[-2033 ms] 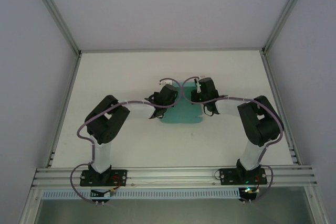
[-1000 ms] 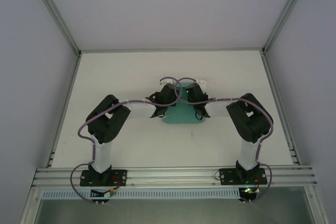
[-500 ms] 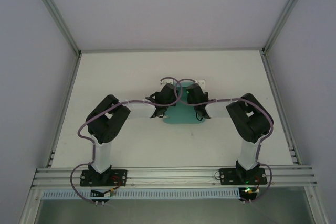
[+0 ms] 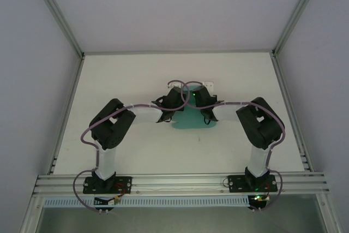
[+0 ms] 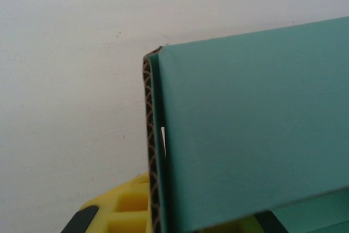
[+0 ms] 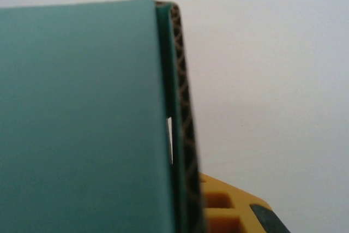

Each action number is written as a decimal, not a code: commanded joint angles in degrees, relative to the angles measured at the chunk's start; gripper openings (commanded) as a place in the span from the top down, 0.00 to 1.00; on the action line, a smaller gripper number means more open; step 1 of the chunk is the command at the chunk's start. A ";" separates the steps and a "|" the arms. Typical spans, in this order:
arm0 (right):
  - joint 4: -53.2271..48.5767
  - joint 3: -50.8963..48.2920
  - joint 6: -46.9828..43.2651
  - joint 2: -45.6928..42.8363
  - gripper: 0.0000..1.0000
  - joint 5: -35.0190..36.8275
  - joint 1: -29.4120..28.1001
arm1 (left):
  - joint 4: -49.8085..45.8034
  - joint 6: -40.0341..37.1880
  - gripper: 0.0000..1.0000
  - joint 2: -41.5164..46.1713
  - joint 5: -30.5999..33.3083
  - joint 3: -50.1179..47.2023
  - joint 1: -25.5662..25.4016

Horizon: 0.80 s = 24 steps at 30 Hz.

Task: Assemble paper box

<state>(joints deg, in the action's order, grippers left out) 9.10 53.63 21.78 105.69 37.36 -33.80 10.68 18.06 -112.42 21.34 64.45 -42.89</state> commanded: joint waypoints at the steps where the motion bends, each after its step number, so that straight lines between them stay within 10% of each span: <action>1: -12.24 3.21 6.22 0.86 0.98 15.99 1.72 | -11.29 0.09 1.00 0.61 -1.64 -2.46 -0.70; 12: -33.60 11.73 29.69 4.77 1.00 22.27 1.96 | -11.99 0.77 1.00 0.44 -2.67 -1.77 -0.70; 19: 5.68 -0.82 -2.35 2.24 1.00 9.35 1.76 | -11.55 0.57 1.00 1.33 -2.44 -2.44 -0.70; 24: 12.23 -2.97 -10.36 2.20 1.00 6.95 1.55 | -11.60 0.54 1.00 1.59 -2.43 -2.68 -0.75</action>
<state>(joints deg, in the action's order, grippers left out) 12.71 52.38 21.45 106.96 41.71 -34.37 9.91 19.11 -112.01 19.79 64.58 -43.59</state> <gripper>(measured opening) 0.084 0.084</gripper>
